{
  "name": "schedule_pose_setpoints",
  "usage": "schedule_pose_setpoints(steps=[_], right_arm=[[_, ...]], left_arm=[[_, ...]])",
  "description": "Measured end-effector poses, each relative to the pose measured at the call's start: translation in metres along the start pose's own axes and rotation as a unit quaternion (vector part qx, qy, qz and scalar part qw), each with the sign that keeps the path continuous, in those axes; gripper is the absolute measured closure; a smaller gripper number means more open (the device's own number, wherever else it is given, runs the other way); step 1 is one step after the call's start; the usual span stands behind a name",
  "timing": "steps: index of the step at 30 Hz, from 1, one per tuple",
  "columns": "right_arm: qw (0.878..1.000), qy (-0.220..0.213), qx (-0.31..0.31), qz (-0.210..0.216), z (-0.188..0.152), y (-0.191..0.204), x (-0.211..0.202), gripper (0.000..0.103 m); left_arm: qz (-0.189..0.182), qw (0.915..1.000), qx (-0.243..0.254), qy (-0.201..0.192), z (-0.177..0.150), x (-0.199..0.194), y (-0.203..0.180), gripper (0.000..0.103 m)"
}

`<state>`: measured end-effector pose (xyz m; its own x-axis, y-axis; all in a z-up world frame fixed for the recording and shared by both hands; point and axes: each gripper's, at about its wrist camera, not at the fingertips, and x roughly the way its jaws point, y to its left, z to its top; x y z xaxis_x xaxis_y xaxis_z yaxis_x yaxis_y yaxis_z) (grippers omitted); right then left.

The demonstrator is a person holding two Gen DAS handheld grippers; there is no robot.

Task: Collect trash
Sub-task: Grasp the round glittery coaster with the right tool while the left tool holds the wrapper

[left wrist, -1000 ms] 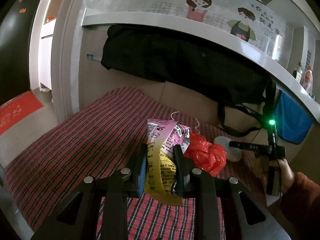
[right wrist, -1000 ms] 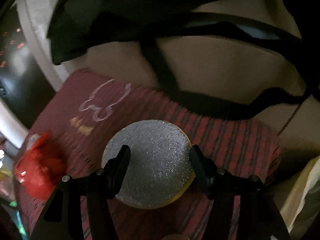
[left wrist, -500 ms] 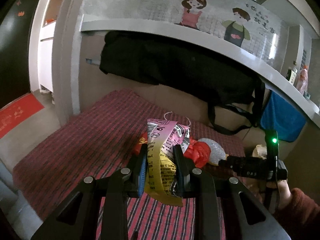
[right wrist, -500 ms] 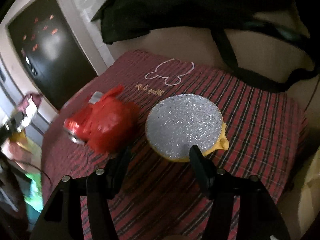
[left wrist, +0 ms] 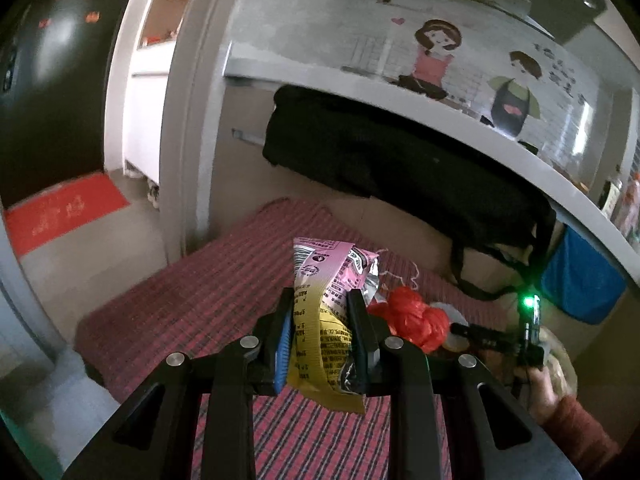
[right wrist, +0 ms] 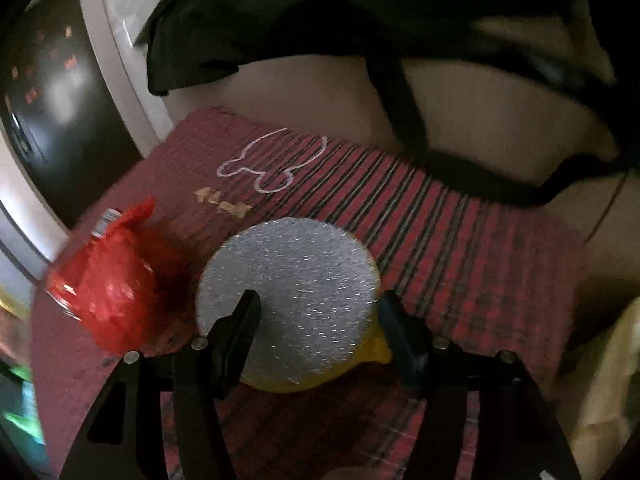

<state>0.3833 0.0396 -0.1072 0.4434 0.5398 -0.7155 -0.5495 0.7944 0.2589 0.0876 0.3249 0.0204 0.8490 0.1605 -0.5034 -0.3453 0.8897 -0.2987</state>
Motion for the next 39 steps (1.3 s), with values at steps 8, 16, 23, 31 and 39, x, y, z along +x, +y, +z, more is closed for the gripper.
schedule_pose_setpoints(steps=[8,16,23,31,39], right_arm=[[0.99,0.001,0.062,0.126,-0.007,0.004,-0.013,0.04],[0.976,-0.016,0.017,0.216,0.003,0.081,-0.041,0.04],[0.982,0.001,-0.085,0.166,0.004,0.145,-0.036,0.061],[0.995,-0.055,-0.022,0.081,0.019,0.123,-0.021,0.062],[0.998,-0.037,-0.023,0.042,0.032,0.113,0.01,0.063]], left_arm=[[-0.024,0.9985,0.006,0.048,-0.015,0.049,-0.006,0.077],[-0.037,0.998,0.0,0.052,-0.021,0.062,0.003,0.077],[-0.036,0.9978,-0.022,0.052,-0.024,0.066,0.024,0.077],[-0.036,0.9967,-0.044,0.058,-0.029,0.078,0.046,0.077],[-0.046,0.996,-0.044,0.064,-0.026,0.093,0.044,0.077]])
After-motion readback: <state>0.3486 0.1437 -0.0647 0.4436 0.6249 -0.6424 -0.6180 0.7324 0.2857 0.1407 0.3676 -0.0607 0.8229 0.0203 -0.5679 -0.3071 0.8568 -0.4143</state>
